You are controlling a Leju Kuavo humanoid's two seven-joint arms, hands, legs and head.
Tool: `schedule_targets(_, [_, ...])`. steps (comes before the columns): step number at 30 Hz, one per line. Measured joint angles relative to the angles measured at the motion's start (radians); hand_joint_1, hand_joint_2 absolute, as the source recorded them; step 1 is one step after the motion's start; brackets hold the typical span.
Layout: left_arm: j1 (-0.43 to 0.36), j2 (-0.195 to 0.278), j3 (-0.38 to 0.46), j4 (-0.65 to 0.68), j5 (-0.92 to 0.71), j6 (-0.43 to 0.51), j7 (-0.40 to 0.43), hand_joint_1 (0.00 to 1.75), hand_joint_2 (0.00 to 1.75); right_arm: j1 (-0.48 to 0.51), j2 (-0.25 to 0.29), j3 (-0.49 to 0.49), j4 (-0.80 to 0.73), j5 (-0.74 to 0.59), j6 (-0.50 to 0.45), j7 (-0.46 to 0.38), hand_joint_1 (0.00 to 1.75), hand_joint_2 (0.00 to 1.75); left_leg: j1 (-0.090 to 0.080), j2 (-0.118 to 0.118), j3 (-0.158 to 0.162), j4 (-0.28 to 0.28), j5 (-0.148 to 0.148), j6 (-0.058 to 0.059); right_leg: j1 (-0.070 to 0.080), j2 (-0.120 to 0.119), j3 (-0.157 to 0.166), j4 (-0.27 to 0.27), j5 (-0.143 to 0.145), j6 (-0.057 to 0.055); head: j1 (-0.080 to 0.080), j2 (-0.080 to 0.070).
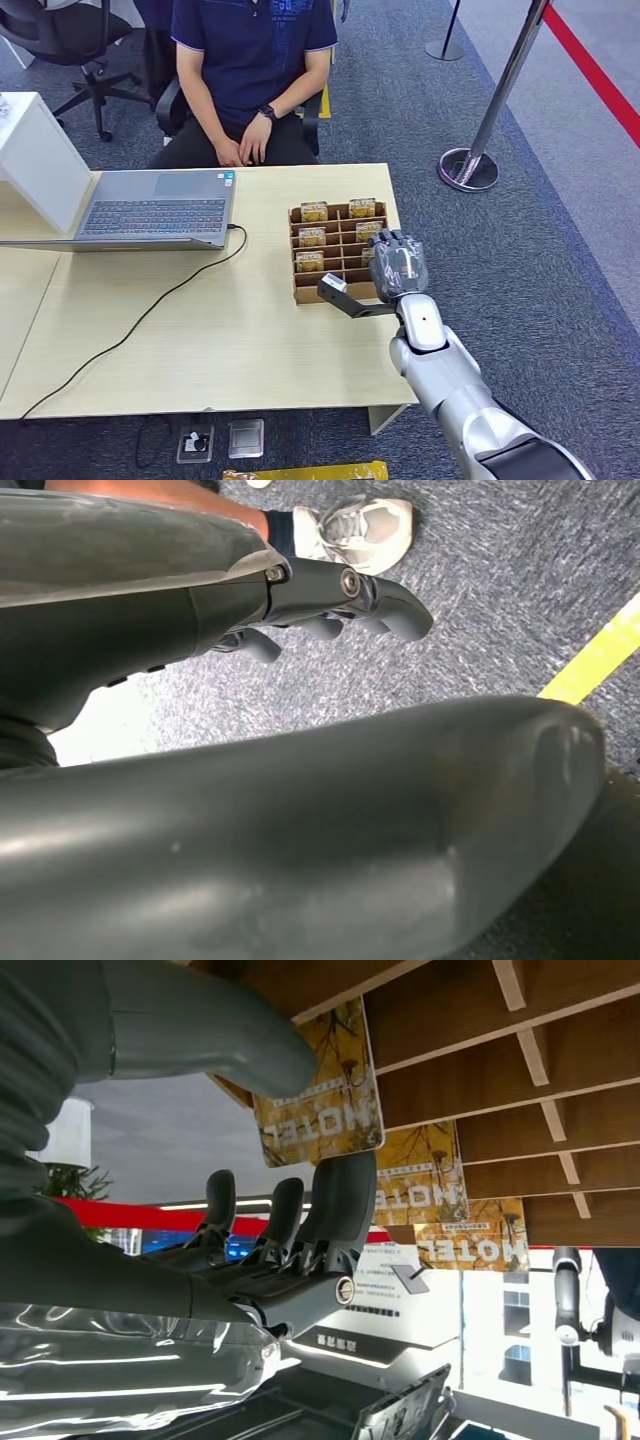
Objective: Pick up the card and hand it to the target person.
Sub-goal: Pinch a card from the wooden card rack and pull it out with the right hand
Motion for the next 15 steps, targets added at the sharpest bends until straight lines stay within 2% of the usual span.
schedule_targets(2, [0.0,0.0,0.0,0.0,0.0,-0.001,0.0,0.0,0.0,-0.005,0.0,0.0,0.004,0.001,0.012,0.001,0.8,1.75,0.0,0.0,0.0,0.0,0.0,0.0,0.0,0.0,0.0,0.0,0.0,0.0,0.0,0.0])
schedule_targets(8, [-0.001,0.0,0.0,0.0,0.0,-0.002,0.001,0.0,0.0,-0.023,0.0,0.001,0.013,0.011,0.041,0.005,0.95,1.75,0.0,0.0,0.001,0.0,0.001,0.0,0.0,0.0,0.001,0.0,0.001,-0.001,0.0,0.0])
schedule_targets(12, [0.0,0.0,0.0,0.0,0.0,0.0,0.001,0.0,0.0,-0.029,-0.001,0.001,0.021,0.012,0.055,0.006,1.7,1.75,0.0,0.0,0.001,0.0,0.001,0.0,0.0,0.0,0.001,0.0,0.001,-0.001,0.0,0.0])
schedule_targets(15, [0.0,0.0,0.0,0.0,0.0,0.002,0.0,0.0,0.0,-0.033,-0.002,0.001,0.026,0.011,0.054,0.009,1.75,1.75,0.0,0.0,0.001,0.0,0.001,0.0,0.0,0.0,0.0,0.0,0.001,-0.001,0.0,0.0])
